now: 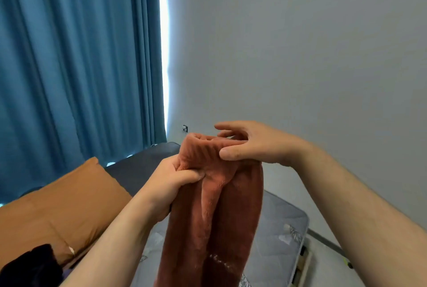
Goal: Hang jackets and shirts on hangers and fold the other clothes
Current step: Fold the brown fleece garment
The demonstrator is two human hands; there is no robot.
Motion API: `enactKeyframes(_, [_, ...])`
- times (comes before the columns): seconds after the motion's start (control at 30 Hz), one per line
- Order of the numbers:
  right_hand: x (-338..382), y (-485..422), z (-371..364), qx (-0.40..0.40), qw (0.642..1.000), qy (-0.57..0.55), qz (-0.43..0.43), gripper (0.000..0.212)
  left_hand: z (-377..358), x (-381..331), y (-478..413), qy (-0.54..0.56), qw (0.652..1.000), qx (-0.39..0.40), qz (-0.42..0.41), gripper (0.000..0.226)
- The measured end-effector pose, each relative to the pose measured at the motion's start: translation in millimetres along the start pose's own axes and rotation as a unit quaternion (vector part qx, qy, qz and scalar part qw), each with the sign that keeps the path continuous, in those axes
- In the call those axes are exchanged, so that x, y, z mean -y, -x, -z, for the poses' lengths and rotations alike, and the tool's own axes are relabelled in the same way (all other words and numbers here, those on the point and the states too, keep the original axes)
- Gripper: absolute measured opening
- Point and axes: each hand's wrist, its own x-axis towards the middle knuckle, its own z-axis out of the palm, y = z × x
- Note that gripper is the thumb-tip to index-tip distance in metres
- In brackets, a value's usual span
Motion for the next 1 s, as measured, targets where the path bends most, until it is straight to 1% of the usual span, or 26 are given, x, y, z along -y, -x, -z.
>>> enactKeyframes(0.07, [-21,-13,13,0.075,0.997,0.025,0.013,0.086,-14,17,-14,-0.002,1.000,0.008,0.006,0.040])
enactKeyframes(0.13, [-49,-27,28,0.129,0.991,0.036,0.030,0.075,-31,37,-33,0.002,1.000,0.003,0.016,0.044])
enactKeyframes(0.2, [-87,-44,45,0.150,0.987,0.044,0.043,0.070,-52,57,-56,0.000,1.000,-0.004,0.030,0.044])
enactKeyframes(0.27, [-129,-62,63,0.175,0.983,0.025,0.051,0.069,-76,77,-85,-0.002,0.999,-0.025,0.042,0.045])
enactKeyframes(0.33, [-172,-79,80,0.205,0.978,-0.004,0.048,0.059,-103,97,-115,-0.001,0.997,-0.056,0.058,0.046])
enactKeyframes(0.37, [-194,-86,88,0.217,0.975,-0.004,0.051,0.054,-117,107,-130,0.000,0.995,-0.072,0.067,0.046])
enactKeyframes(0.47, [-256,-96,108,0.240,0.968,0.021,0.072,0.051,-159,137,-170,0.001,0.988,-0.111,0.108,0.050])
enactKeyframes(0.57, [-310,-97,127,0.216,0.974,0.019,0.065,0.040,-197,165,-199,0.004,0.982,-0.114,0.149,0.056])
enactKeyframes(0.67, [-354,-94,146,0.196,0.980,-0.026,0.033,0.042,-221,190,-225,0.009,0.981,-0.076,0.179,0.059])
enactKeyframes(0.73, [-383,-91,157,0.181,0.981,-0.063,0.003,0.043,-231,206,-239,0.008,0.979,-0.007,0.204,0.065])
enactKeyframes(0.77, [-395,-89,162,0.170,0.982,-0.083,-0.014,0.048,-234,215,-246,0.001,0.975,0.033,0.219,0.065])
enactKeyframes(0.83, [-416,-85,169,0.147,0.980,-0.127,-0.041,0.058,-238,235,-257,-0.021,0.965,0.096,0.245,0.071])
enactKeyframes(0.87, [-425,-83,173,0.136,0.977,-0.152,-0.055,0.060,-240,246,-261,-0.030,0.958,0.122,0.257,0.076])
enactKeyframes(0.93, [-438,-78,179,0.117,0.971,-0.191,-0.083,0.058,-244,265,-265,-0.040,0.943,0.161,0.289,0.083])
enactKeyframes(1.0, [-446,-74,184,0.110,0.967,-0.205,-0.108,0.059,-250,282,-268,-0.038,0.929,0.187,0.319,0.079])
